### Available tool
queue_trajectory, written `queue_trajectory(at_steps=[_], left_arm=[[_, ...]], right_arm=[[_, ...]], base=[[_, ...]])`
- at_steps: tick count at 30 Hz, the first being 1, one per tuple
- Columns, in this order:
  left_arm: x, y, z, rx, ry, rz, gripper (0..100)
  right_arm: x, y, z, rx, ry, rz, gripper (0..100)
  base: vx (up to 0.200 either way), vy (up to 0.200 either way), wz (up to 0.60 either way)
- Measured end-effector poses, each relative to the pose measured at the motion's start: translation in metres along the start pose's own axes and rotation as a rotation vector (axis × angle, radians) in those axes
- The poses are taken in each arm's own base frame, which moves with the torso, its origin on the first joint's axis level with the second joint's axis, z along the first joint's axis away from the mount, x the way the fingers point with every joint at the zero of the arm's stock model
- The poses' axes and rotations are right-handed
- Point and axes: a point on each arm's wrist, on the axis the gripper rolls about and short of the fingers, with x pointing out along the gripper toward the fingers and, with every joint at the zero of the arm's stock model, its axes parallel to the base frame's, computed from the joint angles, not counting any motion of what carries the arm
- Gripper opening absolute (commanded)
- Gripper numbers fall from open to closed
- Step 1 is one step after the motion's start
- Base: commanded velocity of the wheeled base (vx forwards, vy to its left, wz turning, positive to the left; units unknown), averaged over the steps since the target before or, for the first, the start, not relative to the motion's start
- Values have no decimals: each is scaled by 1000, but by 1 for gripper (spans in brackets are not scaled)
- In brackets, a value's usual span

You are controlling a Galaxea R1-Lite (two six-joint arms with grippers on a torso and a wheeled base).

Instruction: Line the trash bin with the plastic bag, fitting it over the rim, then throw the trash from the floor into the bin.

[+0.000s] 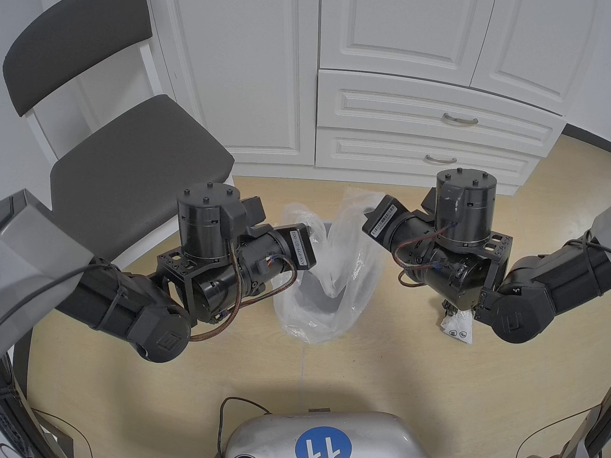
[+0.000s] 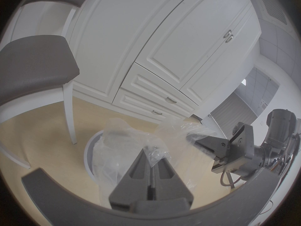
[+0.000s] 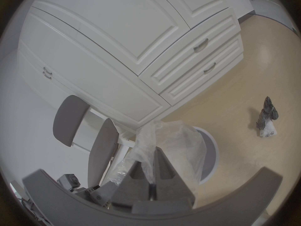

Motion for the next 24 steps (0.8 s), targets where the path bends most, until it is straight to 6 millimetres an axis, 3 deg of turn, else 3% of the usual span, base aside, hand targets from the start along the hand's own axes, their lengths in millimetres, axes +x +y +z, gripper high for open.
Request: queue_trajectory(at_steps=[8, 14, 24], left_arm=[[4, 1, -2, 0, 17, 5, 0], [21, 5, -12, -23, 23, 13, 0], [51, 7, -22, -129, 0, 46, 0]], right_arm=[[14, -7, -17, 23, 64, -35, 0], [27, -17, -27, 17, 79, -66, 0], [45, -38, -15, 48, 38, -110, 0]], base=[[0, 0, 0], [0, 0, 0], [0, 0, 0]])
